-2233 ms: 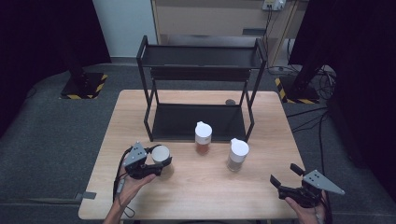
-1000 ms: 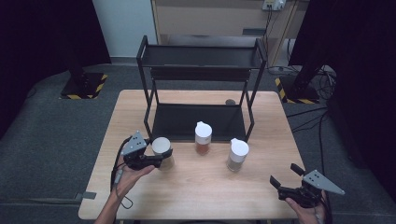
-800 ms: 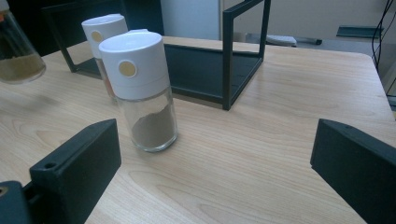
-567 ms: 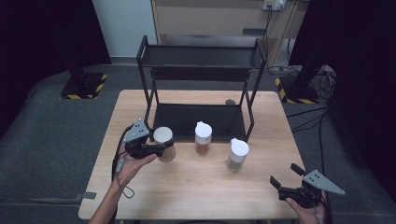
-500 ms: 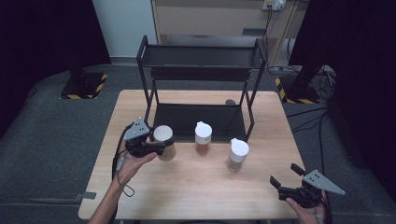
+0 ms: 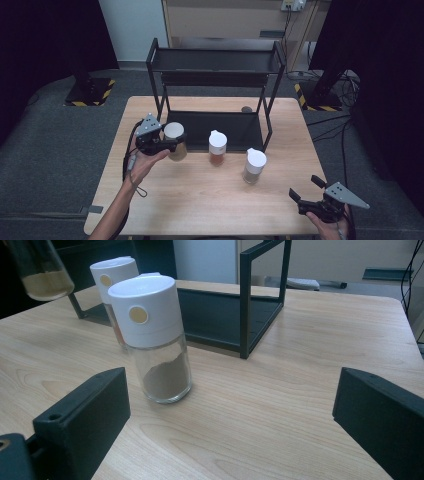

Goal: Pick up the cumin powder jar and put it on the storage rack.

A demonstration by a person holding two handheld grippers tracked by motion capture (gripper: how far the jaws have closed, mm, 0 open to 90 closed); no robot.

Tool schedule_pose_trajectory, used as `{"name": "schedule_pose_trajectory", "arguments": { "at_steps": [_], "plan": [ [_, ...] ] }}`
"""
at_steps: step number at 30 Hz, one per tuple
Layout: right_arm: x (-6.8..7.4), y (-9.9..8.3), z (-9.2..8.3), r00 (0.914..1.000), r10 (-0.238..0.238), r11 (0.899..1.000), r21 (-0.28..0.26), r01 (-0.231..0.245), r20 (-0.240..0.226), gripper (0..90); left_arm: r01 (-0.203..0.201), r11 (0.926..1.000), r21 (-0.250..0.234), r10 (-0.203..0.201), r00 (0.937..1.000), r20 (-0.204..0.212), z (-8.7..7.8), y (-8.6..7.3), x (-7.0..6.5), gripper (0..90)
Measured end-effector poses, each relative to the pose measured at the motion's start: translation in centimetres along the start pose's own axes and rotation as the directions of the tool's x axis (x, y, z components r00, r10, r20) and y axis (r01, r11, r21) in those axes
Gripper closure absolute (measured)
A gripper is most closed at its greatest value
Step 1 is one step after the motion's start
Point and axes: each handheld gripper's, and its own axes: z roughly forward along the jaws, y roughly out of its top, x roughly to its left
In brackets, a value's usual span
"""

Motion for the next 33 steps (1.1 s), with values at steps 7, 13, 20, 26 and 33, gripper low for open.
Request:
{"name": "schedule_pose_trajectory", "arguments": {
  "at_steps": [7,13,20,26,33],
  "plan": [
    [0.0,0.0,0.0,1.0,0.001,1.0,-0.001,-0.001,-0.001,2.2,0.011,0.9999,0.001,-0.011,0.9973,-0.072,1.7,1.0,0.2,32.6],
    [-0.1,-0.1,0.0,1.0,0.0,1.0,-0.005,0.0,-0.002,2.2,0.019,0.9998,-0.005,-0.02,0.9944,-0.103,2.9,1.4,0.3,32.6],
    [0.0,0.0,0.0,1.0,-0.001,1.0,-0.002,0.001,-0.004,2.2,0.039,0.9991,-0.016,-0.042,0.984,-0.173,5.0,1.3,0.0,32.6],
    [-0.1,-0.1,0.0,1.0,0.002,1.0,-0.007,-0.002,-0.003,2.2,0.059,0.9972,-0.045,-0.068,0.9732,-0.22,6.5,0.6,0.0,32.6],
    [-0.1,-0.1,0.0,1.0,0.001,1.0,-0.003,-0.001,-0.008,2.3,0.081,0.9946,-0.066,-0.094,0.9655,-0.243,8.0,-0.6,0.2,32.6]
  ]
}}
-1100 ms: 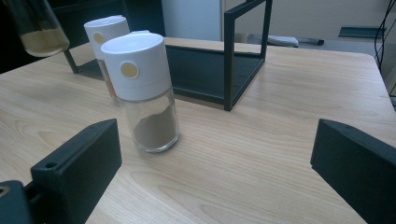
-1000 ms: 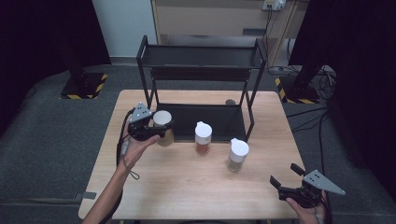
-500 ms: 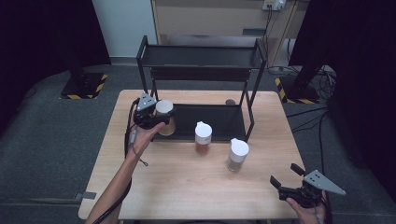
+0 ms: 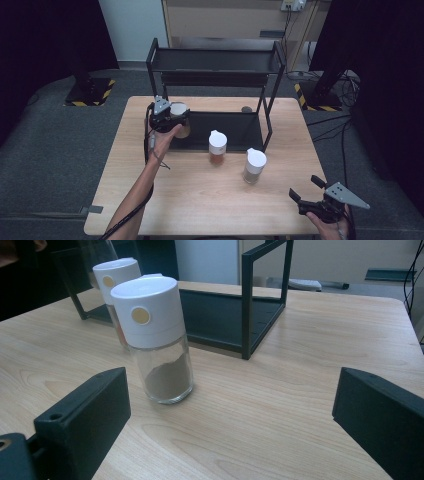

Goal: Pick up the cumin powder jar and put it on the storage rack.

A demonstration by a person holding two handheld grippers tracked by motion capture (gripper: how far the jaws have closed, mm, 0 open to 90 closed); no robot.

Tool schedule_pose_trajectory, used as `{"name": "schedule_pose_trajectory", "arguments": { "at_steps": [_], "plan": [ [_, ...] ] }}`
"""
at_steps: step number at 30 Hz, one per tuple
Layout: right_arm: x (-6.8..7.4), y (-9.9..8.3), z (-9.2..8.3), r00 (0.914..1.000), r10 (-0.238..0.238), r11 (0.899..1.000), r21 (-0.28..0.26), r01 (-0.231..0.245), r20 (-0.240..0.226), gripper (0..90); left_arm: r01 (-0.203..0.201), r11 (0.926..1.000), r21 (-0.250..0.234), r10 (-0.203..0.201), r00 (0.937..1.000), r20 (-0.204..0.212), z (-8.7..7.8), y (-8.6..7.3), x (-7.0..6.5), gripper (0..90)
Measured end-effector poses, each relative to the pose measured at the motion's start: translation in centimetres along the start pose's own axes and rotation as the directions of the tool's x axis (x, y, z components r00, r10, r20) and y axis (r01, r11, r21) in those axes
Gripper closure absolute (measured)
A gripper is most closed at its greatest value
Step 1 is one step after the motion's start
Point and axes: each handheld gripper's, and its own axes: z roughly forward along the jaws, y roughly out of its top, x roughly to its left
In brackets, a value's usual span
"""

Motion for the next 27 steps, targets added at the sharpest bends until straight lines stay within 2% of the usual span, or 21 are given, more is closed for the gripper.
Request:
{"name": "schedule_pose_trajectory", "arguments": {
  "at_steps": [2,10,17,27],
  "plan": [
    [0.0,0.0,0.0,1.0,0.001,1.0,0.0,-0.001,0.002,2.3,-0.004,1.0,0.008,0.004,1.0,-0.005,0.7,-0.6,0.0,32.6],
    [0.0,0.0,0.0,1.0,0.002,1.0,0.0,-0.002,0.002,2.5,0.006,0.9997,0.023,-0.006,0.9997,-0.022,1.8,-1.8,0.0,32.6],
    [0.0,-0.1,-0.1,1.0,0.004,1.0,-0.001,-0.004,0.002,2.5,0.012,0.9997,0.021,-0.012,0.9996,-0.025,2.1,-2.7,-0.1,32.6],
    [-0.1,-0.1,-0.1,1.0,0.005,1.0,-0.002,-0.005,-0.001,2.6,0.015,0.9998,0.013,-0.014,0.9994,-0.031,2.3,-3.3,-0.2,32.6]
  ]
}}
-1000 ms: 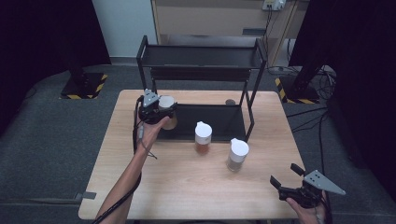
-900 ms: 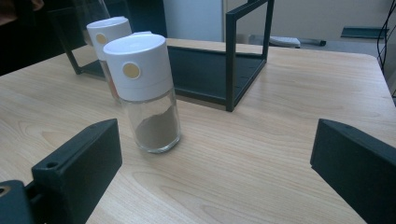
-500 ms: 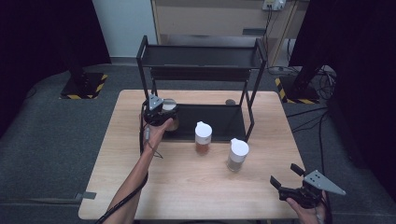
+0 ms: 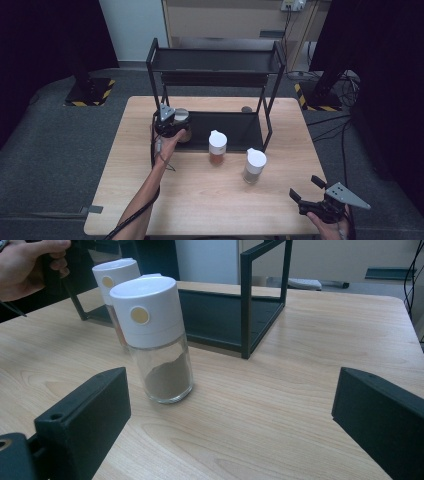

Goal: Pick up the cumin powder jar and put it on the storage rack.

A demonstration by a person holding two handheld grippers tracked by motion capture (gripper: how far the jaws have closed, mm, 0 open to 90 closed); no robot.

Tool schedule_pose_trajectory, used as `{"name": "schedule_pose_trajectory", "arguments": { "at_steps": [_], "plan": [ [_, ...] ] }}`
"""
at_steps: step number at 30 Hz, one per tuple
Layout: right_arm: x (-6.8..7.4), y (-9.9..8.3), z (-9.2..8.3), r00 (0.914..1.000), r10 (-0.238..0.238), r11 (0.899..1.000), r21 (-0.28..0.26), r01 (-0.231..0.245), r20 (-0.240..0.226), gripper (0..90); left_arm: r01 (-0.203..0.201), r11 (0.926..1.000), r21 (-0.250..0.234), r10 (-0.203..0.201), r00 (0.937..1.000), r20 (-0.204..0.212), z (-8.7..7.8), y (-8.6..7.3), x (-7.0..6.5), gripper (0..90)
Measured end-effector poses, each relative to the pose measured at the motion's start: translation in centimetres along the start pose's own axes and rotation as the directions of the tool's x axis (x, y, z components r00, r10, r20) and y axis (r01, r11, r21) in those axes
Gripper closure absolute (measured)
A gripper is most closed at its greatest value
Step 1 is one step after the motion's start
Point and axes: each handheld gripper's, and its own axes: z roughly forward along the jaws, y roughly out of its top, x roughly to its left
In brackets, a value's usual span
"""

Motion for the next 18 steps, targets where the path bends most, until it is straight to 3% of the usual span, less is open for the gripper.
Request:
{"name": "schedule_pose_trajectory", "arguments": {
  "at_steps": [12,18],
  "plan": [
    [-0.01,-0.01,-0.04,1.0,0.0,1.0,0.0,0.0,-0.001,2.6,-0.016,0.9999,-0.002,0.016,0.9999,0.005,0.33,-0.4,-0.38,32.6],
    [0.02,0.01,-0.06,1.0,0.001,1.0,0.002,-0.001,-0.002,2.7,-0.004,1.0,-0.007,0.004,1.0,0.006,0.46,-0.71,-0.27,32.6]
  ]
}}
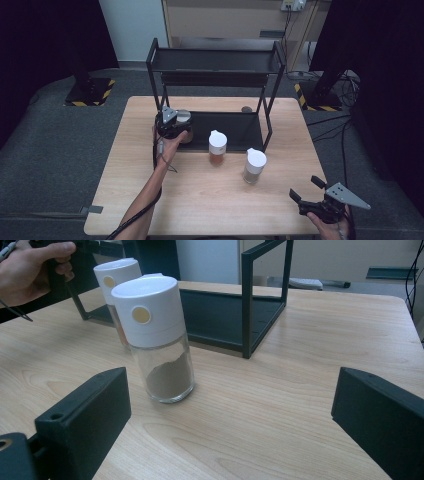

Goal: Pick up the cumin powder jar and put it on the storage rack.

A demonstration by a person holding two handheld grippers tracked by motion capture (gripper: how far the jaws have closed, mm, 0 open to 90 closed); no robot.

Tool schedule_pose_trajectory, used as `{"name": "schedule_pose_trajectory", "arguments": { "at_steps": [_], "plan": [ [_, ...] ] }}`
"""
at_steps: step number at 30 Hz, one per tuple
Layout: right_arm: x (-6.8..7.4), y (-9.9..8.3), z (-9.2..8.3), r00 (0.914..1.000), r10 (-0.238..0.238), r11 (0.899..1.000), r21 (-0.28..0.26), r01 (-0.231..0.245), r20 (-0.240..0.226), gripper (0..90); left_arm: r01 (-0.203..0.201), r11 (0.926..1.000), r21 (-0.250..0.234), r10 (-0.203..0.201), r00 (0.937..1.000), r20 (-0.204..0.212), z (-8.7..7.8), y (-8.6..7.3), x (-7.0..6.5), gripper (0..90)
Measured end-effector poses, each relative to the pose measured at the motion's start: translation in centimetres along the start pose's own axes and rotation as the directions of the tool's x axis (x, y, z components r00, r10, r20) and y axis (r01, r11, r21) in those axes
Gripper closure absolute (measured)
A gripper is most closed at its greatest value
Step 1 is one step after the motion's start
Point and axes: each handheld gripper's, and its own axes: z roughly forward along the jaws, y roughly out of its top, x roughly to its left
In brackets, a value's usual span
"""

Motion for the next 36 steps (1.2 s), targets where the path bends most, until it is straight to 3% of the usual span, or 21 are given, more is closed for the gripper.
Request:
{"name": "schedule_pose_trajectory", "arguments": {
  "at_steps": [12,24,30,36],
  "plan": [
    [0.0,0.0,0.0,1.0,0.0,1.0,0.002,0.0,-0.001,2.8,0.019,0.9998,0.001,-0.019,0.9997,-0.013,0.1,0.1,0.1,32.0],
    [0.0,0.0,0.0,1.0,0.0,1.0,0.001,0.0,0.001,2.9,0.006,0.9995,-0.03,-0.007,0.9994,-0.034,-0.9,3.3,0.3,6.0],
    [0.1,0.0,0.0,1.0,-0.002,1.0,0.0,0.002,0.0,2.9,0.013,0.9995,-0.029,-0.013,0.9999,0.011,-1.7,4.4,1.1,3.1],
    [0.1,0.0,-0.1,1.0,-0.001,1.0,0.0,0.001,0.0,2.9,-0.016,0.9996,-0.021,0.017,0.9987,0.049,-3.2,5.5,1.2,2.9]
  ]
}}
